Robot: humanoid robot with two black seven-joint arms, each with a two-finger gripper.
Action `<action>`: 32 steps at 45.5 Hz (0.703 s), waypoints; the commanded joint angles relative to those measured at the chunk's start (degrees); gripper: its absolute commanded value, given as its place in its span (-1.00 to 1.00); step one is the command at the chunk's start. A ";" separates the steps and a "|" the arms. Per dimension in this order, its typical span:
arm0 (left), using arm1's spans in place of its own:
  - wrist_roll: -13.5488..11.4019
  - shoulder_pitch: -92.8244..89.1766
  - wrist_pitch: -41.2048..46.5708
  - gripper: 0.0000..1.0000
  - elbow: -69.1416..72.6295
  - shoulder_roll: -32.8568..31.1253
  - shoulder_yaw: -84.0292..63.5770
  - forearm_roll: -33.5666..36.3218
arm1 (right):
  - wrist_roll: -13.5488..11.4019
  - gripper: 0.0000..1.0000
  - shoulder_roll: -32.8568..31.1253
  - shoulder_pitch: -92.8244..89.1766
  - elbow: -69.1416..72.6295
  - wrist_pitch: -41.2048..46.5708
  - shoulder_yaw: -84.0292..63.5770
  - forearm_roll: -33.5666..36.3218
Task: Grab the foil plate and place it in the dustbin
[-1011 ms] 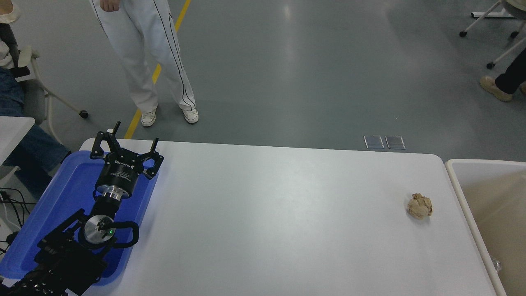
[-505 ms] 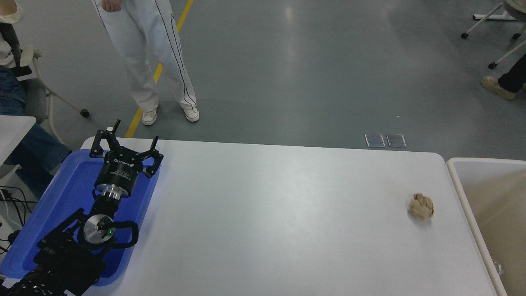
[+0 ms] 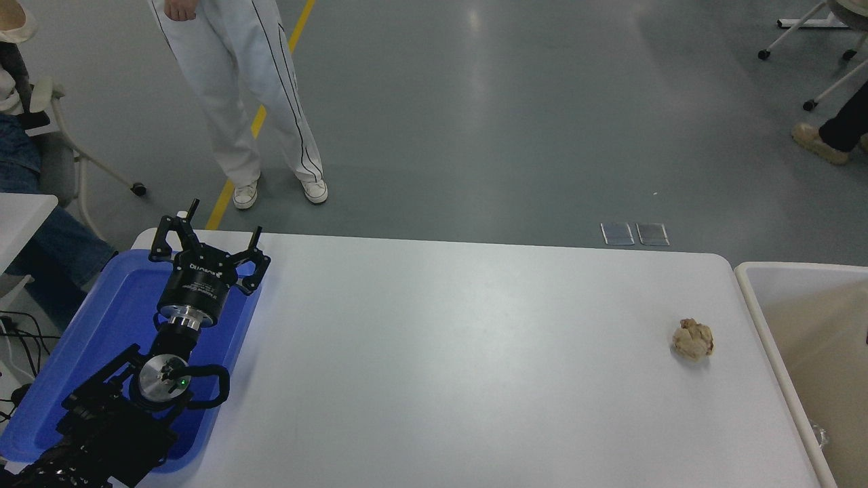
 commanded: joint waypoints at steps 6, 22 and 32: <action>0.01 0.00 0.00 1.00 -0.03 -0.05 0.01 0.01 | 0.02 1.00 5.90 14.37 3.63 12.75 -4.64 0.07; 0.01 0.00 0.00 1.00 -0.03 -0.05 0.01 0.01 | 0.02 1.00 12.76 22.20 5.48 12.75 -4.64 -0.19; 0.01 0.00 0.00 1.00 -0.03 -0.05 0.10 0.01 | 0.02 1.00 15.93 25.98 8.12 12.75 -3.15 0.07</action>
